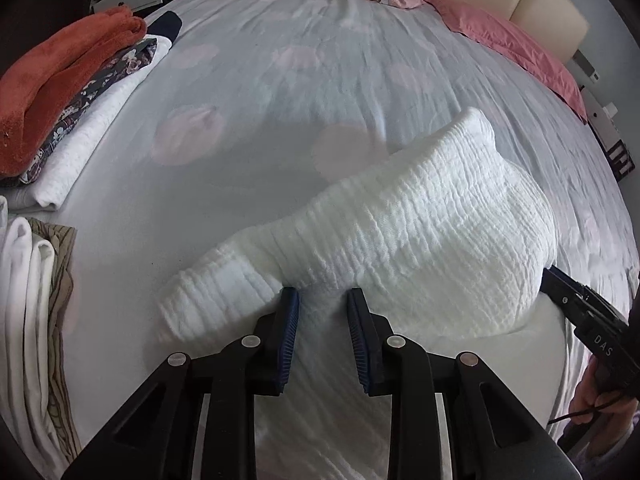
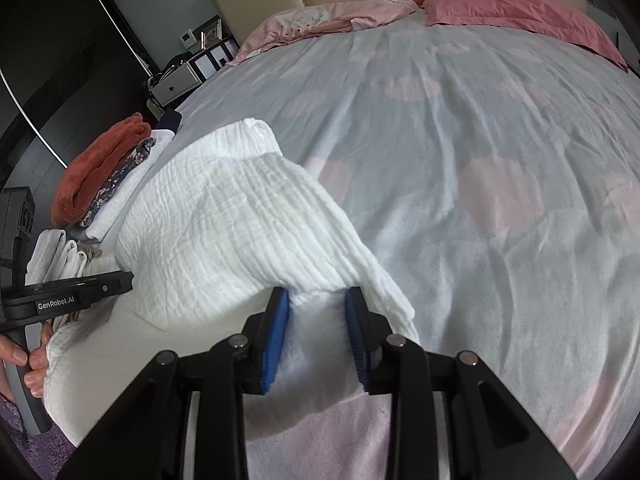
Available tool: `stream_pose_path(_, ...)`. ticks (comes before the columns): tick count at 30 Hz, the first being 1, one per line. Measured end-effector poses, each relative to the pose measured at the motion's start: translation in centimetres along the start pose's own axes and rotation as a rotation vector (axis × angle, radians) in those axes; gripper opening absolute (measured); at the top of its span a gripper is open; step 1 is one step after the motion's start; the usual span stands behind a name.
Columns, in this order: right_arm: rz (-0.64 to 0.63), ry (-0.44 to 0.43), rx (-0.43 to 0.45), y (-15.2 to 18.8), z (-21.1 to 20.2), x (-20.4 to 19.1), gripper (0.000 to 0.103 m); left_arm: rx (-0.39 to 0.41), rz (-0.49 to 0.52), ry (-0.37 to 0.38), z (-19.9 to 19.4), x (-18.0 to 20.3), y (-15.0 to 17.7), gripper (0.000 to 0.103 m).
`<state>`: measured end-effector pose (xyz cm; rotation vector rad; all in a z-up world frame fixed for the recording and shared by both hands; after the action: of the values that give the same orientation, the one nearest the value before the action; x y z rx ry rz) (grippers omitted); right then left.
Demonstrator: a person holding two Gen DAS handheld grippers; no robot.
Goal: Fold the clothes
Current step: 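Open both tools and smooth the folded white garment flat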
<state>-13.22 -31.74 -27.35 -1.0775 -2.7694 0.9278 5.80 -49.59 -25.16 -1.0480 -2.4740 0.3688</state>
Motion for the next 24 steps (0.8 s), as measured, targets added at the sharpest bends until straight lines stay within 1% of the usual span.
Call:
stream_pose_path(3,-0.016,0.025,0.004,0.0,-0.8,-0.3,0.029,0.032,0.032,-0.024,-0.9,0.6,0.6,0.029)
stream_pose_path(5,-0.042,0.054,0.024,-0.1,-2.1,-0.6,0.029,0.05,0.053,-0.036,-1.8,1.5,1.0,0.029)
stream_pose_path(9,-0.061,0.095,0.127,-0.4,-5.6,-1.0,0.029,0.058,0.078,-0.013,-3.9,4.0,2.2,0.029)
stream_pose_path(11,-0.057,0.084,0.167,-0.4,-7.1,-1.2,0.029,0.063,0.091,-0.002,-4.9,5.2,2.8,0.029)
stream_pose_path(12,-0.056,0.072,0.173,-0.4,-7.5,-1.3,0.029,0.05,0.085,0.021,-5.2,5.8,3.2,0.029)
stream_pose_path(13,-0.061,0.06,0.172,-0.3,-7.8,-1.6,0.029,0.033,0.077,0.04,-5.5,6.5,3.7,0.029)
stream_pose_path(15,-0.082,0.064,0.15,0.1,-7.6,-2.1,0.029,0.001,0.069,0.047,-5.5,7.8,5.0,0.029)
stream_pose_path(19,-0.096,0.121,0.064,0.9,-6.2,-2.0,0.029,-0.077,0.042,0.021,-4.0,8.3,6.8,0.029)
stream_pose_path(20,-0.091,0.123,0.035,1.0,-5.7,-1.8,0.029,-0.105,0.025,0.002,-3.3,8.0,7.1,0.029)
stream_pose_path(22,-0.094,0.119,-0.013,1.6,-4.7,-1.3,0.029,-0.155,-0.024,-0.004,-1.9,7.0,7.6,0.029)
stream_pose_path(24,-0.117,0.128,-0.031,2.2,-3.9,-1.3,0.03,-0.166,-0.039,-0.012,-1.0,6.4,7.9,0.03)
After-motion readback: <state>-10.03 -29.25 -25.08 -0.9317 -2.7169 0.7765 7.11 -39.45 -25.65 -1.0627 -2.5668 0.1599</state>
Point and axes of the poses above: each gripper's, at about its wrist camera, not at the fingertips, and z roughly the way its jaws point, x to its right, y to its underside, the point moved 2 cm from there along z, roughly the way its jaws point, and after that the axes turned 11 degrees about y, right-handed, at the moved point
